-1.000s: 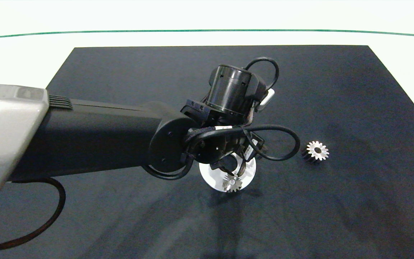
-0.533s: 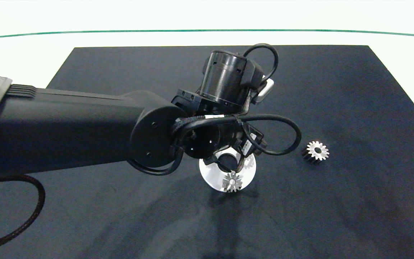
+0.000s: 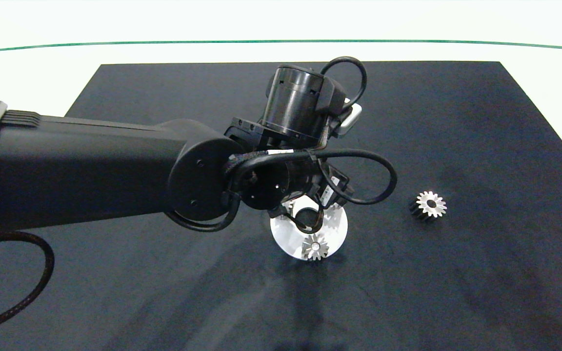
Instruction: Remove an incorrectly installed larger gear and replace it with the correct smaller gear
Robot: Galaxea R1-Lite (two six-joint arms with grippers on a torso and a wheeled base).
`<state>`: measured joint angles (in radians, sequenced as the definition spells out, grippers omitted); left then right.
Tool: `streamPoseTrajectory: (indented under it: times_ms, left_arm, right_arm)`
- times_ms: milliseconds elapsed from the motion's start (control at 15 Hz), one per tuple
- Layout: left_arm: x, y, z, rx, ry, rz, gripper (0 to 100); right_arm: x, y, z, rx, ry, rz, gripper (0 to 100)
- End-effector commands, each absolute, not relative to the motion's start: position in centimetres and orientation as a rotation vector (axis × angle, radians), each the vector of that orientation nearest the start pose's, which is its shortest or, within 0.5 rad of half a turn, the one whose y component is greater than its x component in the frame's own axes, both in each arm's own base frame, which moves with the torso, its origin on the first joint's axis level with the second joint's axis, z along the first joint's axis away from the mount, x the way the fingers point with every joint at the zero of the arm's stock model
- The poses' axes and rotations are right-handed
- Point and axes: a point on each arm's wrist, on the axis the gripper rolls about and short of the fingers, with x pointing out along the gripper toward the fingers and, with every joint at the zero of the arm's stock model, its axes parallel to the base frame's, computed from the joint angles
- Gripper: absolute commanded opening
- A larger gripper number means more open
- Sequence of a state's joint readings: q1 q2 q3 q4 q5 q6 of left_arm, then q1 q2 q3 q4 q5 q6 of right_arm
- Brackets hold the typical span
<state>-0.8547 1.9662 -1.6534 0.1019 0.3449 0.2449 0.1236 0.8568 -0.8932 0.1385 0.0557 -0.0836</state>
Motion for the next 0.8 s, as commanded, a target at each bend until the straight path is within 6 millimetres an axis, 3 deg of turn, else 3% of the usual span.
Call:
streamPoseTrajectory:
  times_ms: [67, 800]
  left_arm:
    - [27.02, -28.94, 24.89, 0.488, 0.304, -0.53, 100]
    - [27.25, -29.19, 24.05, 0.496, 0.319, -0.53, 100]
  right_arm:
    - [7.72, 1.09, 29.77, -0.088, 0.098, 0.185, 100]
    - [7.71, 1.09, 29.65, -0.086, 0.101, 0.185, 100]
